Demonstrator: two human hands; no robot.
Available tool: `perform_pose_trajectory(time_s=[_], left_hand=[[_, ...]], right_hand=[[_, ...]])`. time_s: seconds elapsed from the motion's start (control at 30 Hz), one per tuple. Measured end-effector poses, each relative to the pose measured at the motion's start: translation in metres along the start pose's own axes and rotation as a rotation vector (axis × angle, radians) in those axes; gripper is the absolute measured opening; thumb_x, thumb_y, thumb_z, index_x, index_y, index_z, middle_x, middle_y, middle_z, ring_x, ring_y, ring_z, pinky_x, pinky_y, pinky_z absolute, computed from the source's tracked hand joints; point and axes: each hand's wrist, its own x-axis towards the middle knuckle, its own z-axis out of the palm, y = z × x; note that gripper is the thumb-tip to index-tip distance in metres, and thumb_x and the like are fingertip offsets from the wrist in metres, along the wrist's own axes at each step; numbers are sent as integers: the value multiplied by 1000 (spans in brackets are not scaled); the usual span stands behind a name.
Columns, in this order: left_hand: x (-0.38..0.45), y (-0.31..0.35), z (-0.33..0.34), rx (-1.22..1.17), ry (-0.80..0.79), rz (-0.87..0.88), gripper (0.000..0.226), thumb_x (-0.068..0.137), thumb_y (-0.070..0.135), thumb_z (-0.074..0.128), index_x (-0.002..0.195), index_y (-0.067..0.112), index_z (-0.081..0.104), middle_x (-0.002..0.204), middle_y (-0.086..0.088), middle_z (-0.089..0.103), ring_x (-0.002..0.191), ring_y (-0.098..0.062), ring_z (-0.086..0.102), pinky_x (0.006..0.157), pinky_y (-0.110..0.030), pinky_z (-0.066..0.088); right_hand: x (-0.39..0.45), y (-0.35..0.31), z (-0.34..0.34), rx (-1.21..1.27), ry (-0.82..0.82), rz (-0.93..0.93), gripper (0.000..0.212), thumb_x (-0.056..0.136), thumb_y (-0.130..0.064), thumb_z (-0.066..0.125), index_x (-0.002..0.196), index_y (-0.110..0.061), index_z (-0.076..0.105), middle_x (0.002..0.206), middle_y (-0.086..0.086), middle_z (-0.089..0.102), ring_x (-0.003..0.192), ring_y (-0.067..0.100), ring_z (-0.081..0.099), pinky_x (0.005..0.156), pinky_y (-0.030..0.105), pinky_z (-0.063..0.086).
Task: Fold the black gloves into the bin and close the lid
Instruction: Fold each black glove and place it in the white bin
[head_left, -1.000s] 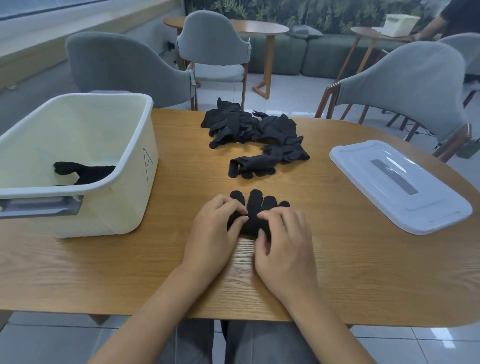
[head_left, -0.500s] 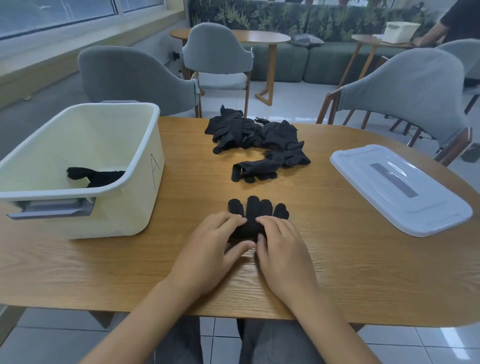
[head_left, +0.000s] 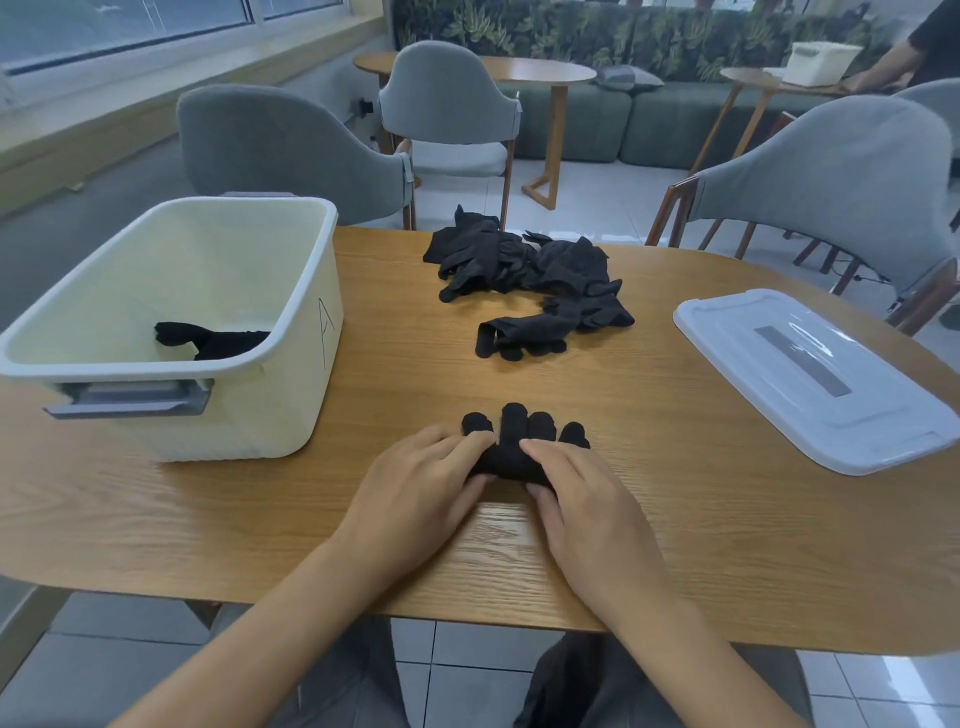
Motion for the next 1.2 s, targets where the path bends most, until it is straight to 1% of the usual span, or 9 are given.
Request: perform_pose_trajectory(time_s=[0.1, 0.2, 0.33, 0.47, 0.67, 0.8, 0.83, 1.07, 1.2], left_hand=[[6, 2, -4, -56, 3, -65, 27, 97, 38, 57, 120, 23, 60, 90, 9, 66, 83, -10, 59, 61, -28, 50], [18, 4, -8, -98, -7, -107, 23, 100, 40, 54, 120, 30, 58, 87, 20, 55, 78, -3, 50, 62, -20, 39], [39, -3, -14, -130, -78, -136, 20, 101, 44, 52, 111, 31, 62, 84, 20, 52, 81, -4, 48, 65, -26, 36], [64, -15, -15, -34, -247, -182, 31, 98, 51, 55, 112, 28, 68, 96, 10, 54, 95, -10, 47, 73, -30, 40], [100, -17, -20, -66, -447, -222, 36, 93, 43, 67, 125, 25, 62, 120, 3, 56, 113, -17, 53, 93, -34, 48], [120, -10, -22, -85, -643, -248, 38, 96, 31, 66, 132, 22, 58, 123, 1, 63, 112, -20, 57, 94, -36, 50], [124, -9, -21, -82, -681, -249, 38, 96, 30, 66, 132, 21, 58, 121, 0, 64, 111, -20, 58, 93, -36, 50], [138, -2, -18, -68, -757, -234, 28, 95, 19, 66, 122, 13, 60, 107, -2, 60, 100, -21, 57, 83, -32, 46], [131, -5, -18, -144, -740, -268, 32, 95, 19, 67, 126, 16, 61, 107, 0, 61, 98, -17, 56, 89, -32, 49]], right_hand=[[11, 0, -11, 5, -62, 62, 37, 97, -23, 63, 134, -24, 58, 115, -10, 65, 106, 9, 59, 84, 17, 44], [27, -2, -25, 58, -158, 137, 31, 101, -30, 55, 131, -32, 55, 111, -12, 64, 101, 8, 57, 81, 21, 43], [50, 4, -30, 122, -261, 189, 28, 101, -32, 53, 128, -35, 61, 112, -15, 64, 102, 7, 56, 84, 25, 45], [71, 10, -31, -43, -372, 223, 32, 103, -36, 48, 132, -30, 60, 108, -6, 53, 103, 15, 50, 84, 33, 45], [101, 3, -42, -211, -560, 390, 48, 100, -38, 55, 144, -21, 49, 139, 7, 49, 126, 28, 48, 99, 39, 46], [126, -2, -49, -196, -715, 482, 46, 95, -35, 66, 137, -19, 55, 123, 10, 60, 92, 26, 66, 68, 32, 58], [130, -2, -47, -205, -733, 488, 45, 93, -33, 68, 135, -19, 57, 119, 10, 62, 88, 26, 68, 66, 33, 60], [144, -2, -33, -225, -799, 449, 42, 90, -18, 71, 130, -14, 60, 111, 12, 66, 87, 29, 70, 73, 40, 63], [139, -2, -34, -220, -765, 372, 41, 92, -11, 66, 132, -18, 62, 116, 9, 67, 101, 26, 66, 85, 37, 59]])
